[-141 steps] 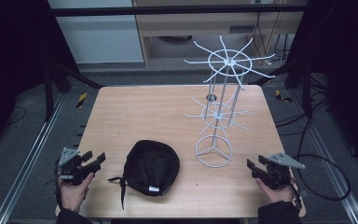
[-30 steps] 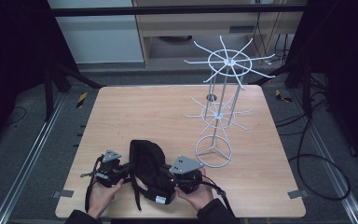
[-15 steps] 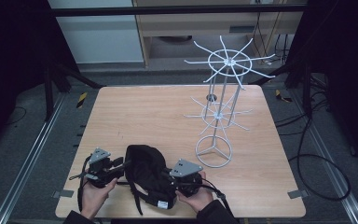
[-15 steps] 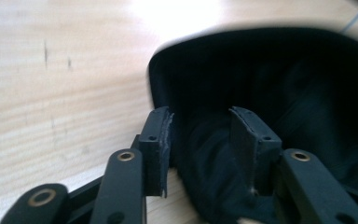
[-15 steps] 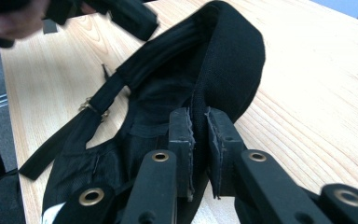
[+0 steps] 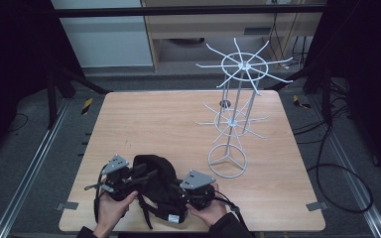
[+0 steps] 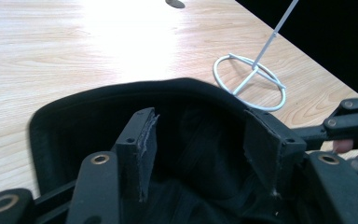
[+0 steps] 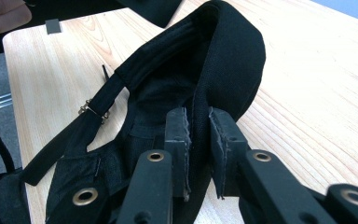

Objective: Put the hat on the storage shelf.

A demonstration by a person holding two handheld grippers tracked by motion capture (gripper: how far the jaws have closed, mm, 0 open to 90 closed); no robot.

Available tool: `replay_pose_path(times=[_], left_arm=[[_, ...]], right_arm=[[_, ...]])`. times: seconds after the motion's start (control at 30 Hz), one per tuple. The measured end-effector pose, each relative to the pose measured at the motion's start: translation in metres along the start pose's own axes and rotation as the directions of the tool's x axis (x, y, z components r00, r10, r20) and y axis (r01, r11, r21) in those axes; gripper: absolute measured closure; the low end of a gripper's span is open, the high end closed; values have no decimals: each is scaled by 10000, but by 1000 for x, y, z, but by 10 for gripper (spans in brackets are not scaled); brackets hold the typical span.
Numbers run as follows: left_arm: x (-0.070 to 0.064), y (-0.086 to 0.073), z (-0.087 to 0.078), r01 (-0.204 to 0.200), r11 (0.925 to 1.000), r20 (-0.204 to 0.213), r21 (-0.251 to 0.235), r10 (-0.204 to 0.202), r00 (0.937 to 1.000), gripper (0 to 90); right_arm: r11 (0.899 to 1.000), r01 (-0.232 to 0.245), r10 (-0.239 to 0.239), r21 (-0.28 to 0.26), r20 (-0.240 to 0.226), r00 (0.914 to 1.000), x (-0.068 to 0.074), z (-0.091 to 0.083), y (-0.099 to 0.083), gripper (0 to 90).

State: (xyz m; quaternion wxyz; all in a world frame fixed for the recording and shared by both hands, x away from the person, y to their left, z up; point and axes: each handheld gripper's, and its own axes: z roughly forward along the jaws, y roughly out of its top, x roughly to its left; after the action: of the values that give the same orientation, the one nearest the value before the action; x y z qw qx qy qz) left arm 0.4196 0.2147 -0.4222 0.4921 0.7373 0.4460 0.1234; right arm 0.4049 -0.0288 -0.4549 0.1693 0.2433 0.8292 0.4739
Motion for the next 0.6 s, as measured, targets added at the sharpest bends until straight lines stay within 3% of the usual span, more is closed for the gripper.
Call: replay_pose_path(times=[0.27, 0.4, 0.6], left_arm=[[-5, 2, 17, 204, 9996, 82, 187, -205, 9998, 397], [-6, 4, 18, 453, 9990, 186, 53, -454, 9988, 369], [-9, 4, 20, 464, 9989, 270, 1, -464, 9986, 343]], right_arm=[[9999, 125, -126, -50, -154, 9998, 2, 1, 0, 785], [9999, 155, -156, -41, -345, 9993, 3, 2, 0, 788], [9994, 338, -340, -40, -605, 9976, 6, 3, 0, 790]])
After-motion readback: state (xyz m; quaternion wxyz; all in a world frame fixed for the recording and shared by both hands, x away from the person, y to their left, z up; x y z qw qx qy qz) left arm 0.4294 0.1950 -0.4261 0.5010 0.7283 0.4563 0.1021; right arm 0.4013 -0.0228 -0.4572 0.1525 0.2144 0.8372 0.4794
